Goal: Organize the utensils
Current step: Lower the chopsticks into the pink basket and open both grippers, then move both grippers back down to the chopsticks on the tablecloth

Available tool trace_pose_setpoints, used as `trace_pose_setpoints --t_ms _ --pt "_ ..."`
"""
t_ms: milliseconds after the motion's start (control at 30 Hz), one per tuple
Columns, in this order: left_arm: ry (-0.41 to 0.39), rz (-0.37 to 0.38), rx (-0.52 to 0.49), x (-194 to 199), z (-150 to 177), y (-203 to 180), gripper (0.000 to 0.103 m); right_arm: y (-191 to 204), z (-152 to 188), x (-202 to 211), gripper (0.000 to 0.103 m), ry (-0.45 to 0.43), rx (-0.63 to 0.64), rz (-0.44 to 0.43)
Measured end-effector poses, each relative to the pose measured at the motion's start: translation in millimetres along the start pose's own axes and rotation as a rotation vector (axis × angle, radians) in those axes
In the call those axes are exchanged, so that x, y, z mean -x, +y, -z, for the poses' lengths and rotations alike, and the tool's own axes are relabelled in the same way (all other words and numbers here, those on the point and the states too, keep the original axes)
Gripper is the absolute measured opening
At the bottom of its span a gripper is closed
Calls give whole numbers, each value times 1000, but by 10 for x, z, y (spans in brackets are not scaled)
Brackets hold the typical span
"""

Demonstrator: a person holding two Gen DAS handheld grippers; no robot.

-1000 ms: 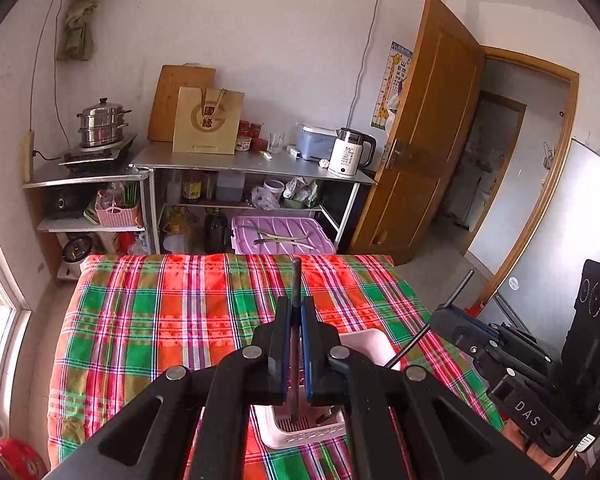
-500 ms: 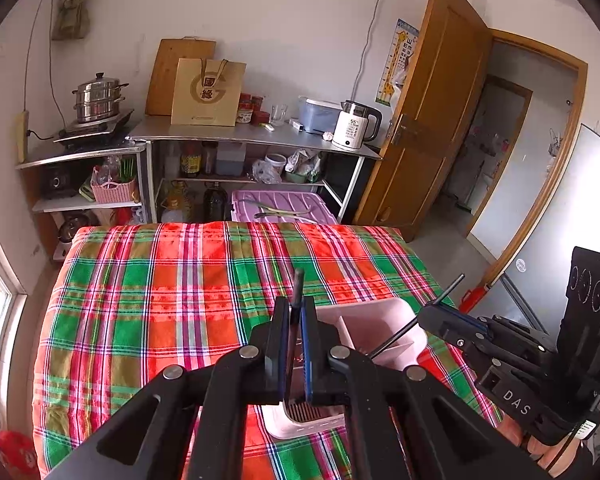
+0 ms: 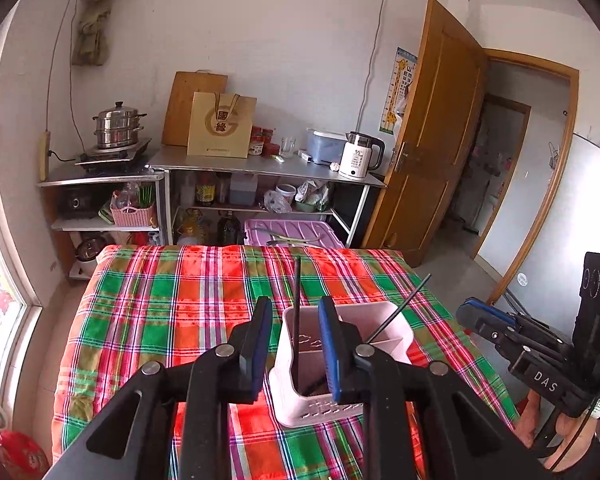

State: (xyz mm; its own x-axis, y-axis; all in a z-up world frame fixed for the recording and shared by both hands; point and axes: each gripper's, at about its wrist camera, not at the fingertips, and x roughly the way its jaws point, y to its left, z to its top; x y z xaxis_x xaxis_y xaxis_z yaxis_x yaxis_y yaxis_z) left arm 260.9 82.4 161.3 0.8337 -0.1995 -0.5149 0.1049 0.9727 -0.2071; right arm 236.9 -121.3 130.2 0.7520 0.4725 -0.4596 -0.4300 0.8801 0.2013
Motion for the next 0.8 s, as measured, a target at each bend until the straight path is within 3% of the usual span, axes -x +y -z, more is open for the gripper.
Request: trace_pose_setpoints --t_ms 300,567,800 --pt "-66 29 -40 640 585 -262 23 4 359 619 17 -34 17 5" --pt "-30 107 -40 812 1244 -488 23 -70 831 877 17 -1 -2 27" --pt "36 122 -21 701 1560 -545 23 -174 1103 838 17 53 -27 31"
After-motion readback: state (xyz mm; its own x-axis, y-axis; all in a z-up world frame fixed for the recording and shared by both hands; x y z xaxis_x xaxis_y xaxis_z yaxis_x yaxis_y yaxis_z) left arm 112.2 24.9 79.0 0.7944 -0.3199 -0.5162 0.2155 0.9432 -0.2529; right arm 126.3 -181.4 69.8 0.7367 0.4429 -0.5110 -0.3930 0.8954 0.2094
